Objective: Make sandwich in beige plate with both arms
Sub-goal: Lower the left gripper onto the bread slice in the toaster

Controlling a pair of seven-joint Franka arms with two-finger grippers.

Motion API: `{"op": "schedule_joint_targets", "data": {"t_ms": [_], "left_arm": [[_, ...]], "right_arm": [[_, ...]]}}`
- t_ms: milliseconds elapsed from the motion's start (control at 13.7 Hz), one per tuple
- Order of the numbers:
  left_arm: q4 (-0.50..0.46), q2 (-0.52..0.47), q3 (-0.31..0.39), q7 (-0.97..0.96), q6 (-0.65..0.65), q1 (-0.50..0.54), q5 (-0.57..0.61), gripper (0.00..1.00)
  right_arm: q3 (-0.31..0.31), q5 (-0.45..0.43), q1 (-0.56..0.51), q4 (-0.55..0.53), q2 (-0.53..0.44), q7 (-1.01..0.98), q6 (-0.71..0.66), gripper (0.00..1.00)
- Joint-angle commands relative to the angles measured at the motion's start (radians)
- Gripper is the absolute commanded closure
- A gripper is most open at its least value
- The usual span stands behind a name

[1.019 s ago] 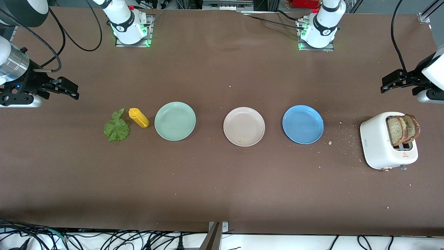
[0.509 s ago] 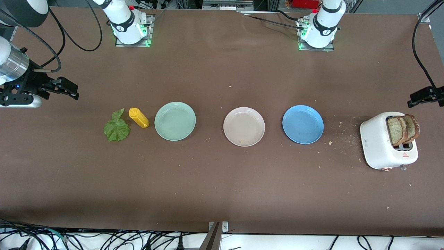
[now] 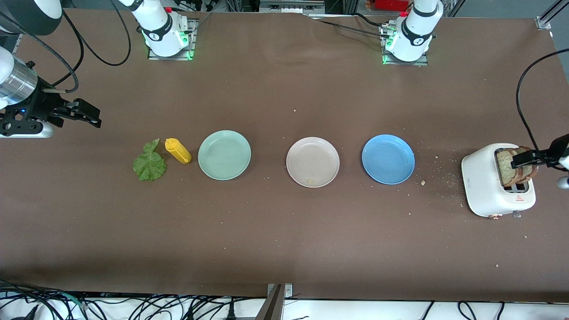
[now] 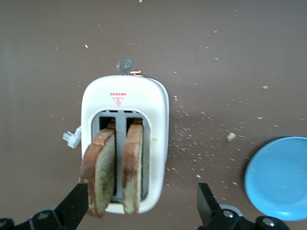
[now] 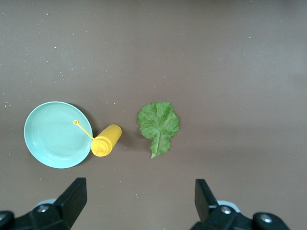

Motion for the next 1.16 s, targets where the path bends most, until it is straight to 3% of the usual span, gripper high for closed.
{"op": "schedule_joint_targets", "data": {"t_ms": [0, 218, 364, 437, 728, 1091], "left_arm": [[-0.111, -0.028, -0.012, 0.012, 0.113, 0.006, 0.066, 0.0], [-0.161, -0.048, -0.012, -0.004, 0.117, 0.011, 0.066, 0.01], [-0.194, -0.048, -0.01, -0.002, 0.131, 0.013, 0.069, 0.16], [-0.196, -0.048, -0.01, 0.0, 0.127, 0.014, 0.069, 0.38], [-0.198, -0.044, -0.007, 0.003, 0.096, 0.019, 0.076, 1.0], [-0.172, -0.065, -0.005, 0.007, 0.026, 0.036, 0.098, 1.0]], "right_arm": [[0.002, -0.007, -0.004, 0.025, 0.012, -0.004, -0.006, 0.0], [0.002, -0.007, -0.004, 0.025, 0.012, -0.004, -0.006, 0.0], [0.002, -0.007, -0.004, 0.025, 0.012, -0.004, -0.006, 0.0], [0.002, -0.007, -0.004, 0.025, 0.012, -0.004, -0.006, 0.0], [0.002, -0.007, -0.004, 0.025, 0.012, -0.004, -0.006, 0.0], [0.002, -0.007, -0.004, 0.025, 0.012, -0.004, -0.006, 0.0]]}}
